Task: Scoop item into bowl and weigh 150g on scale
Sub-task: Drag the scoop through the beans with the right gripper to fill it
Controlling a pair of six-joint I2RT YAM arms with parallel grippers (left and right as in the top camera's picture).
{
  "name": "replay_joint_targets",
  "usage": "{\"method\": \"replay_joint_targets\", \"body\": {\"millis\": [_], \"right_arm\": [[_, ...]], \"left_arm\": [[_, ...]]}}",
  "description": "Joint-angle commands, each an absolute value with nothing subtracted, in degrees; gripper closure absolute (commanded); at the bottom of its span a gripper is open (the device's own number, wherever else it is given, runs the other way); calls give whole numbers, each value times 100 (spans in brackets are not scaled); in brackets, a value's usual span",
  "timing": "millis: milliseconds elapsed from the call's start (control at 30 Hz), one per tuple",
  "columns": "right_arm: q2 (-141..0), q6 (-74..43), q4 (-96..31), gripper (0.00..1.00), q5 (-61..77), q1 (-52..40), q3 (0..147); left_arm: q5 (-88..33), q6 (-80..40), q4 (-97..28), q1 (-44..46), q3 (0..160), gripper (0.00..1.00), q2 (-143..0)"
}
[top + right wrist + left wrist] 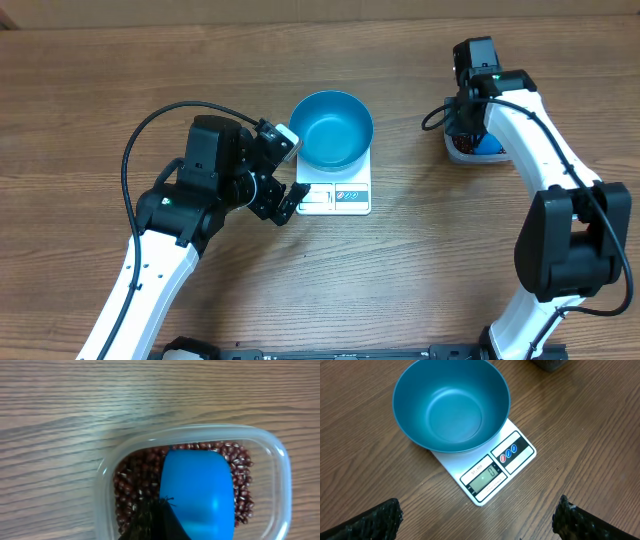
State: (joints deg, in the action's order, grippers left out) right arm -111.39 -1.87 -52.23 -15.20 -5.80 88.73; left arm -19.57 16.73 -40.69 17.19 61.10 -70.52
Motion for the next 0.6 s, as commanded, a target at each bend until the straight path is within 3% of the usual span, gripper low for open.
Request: {"method": "replay_joint_targets", "body": {"millis": [0,567], "right_arm": [[-11220,-246,-5168,96,-499,-493,8934],[-11220,67,-5286,96,1754,714,8932]], "left_arm": [[-2058,1761,-4049,1695,6055,1,-7087],[-2058,1761,-4049,1695,6055,0,-7087]]}}
